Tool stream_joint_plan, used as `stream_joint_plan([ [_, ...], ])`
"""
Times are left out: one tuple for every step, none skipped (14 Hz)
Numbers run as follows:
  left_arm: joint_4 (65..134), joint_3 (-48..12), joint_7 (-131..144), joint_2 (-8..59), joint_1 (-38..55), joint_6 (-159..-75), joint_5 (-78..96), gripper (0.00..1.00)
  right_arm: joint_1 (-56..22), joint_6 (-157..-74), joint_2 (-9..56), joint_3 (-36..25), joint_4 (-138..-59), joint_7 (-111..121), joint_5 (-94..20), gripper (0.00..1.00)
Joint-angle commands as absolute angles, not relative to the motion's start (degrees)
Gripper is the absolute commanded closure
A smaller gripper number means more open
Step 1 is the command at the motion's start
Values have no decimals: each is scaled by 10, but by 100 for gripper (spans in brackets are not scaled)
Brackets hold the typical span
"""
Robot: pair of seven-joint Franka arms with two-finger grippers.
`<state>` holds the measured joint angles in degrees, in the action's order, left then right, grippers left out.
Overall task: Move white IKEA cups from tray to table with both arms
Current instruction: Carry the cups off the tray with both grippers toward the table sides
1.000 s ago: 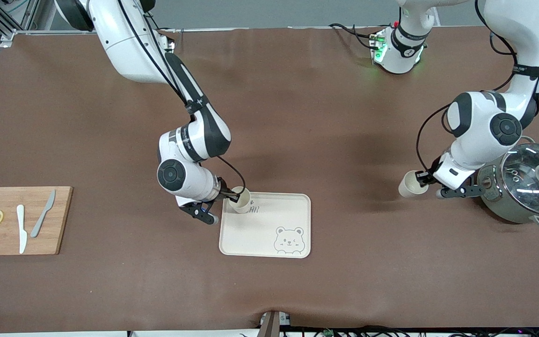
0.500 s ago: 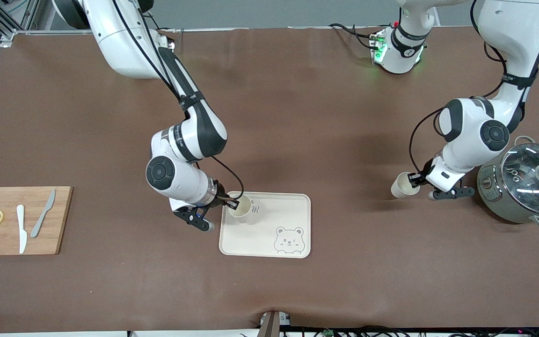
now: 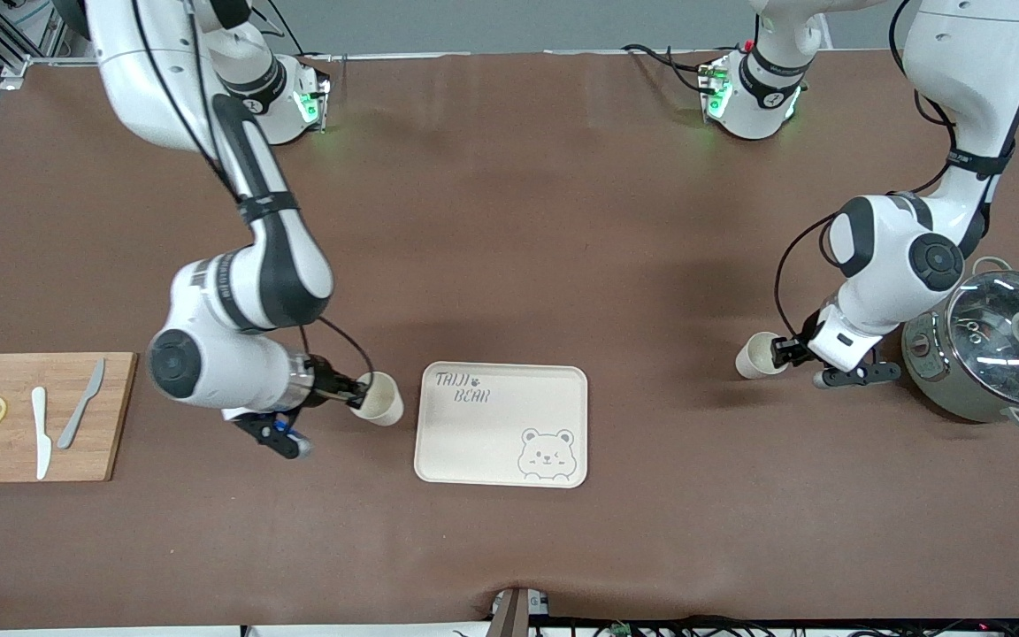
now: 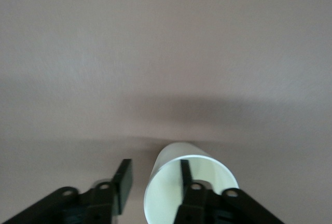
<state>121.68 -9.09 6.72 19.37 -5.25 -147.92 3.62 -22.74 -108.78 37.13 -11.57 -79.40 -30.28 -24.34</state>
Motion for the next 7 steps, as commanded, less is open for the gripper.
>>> stream_joint_plan([
  [1202, -98, 56, 148, -60, -1436, 44, 0, -194, -1081, 314, -112, -865, -243, -222, 100],
  [1177, -98, 44, 142, -61, -1397, 44, 0, -185, -1082, 298, -116, -887, -218, -208, 100],
  [1148, -96, 37, 141, -61, -1356, 44, 0, -175, -1081, 279, -123, -907, -196, -184, 100],
  [1119, -96, 37, 140, -61, -1320, 44, 0, -164, -1078, 259, -127, -924, -182, -168, 100],
  [1094, -95, 37, 139, -61, -1291, 44, 0, -148, -1063, 244, -129, -936, -172, -164, 100],
  [1070, -94, 40, 136, -61, -1260, 44, 0, -127, -1042, 236, -129, -938, -157, -162, 100],
  [1048, -94, 40, 132, -61, -1231, 44, 0, -104, -1028, 232, -129, -938, -126, -156, 100],
])
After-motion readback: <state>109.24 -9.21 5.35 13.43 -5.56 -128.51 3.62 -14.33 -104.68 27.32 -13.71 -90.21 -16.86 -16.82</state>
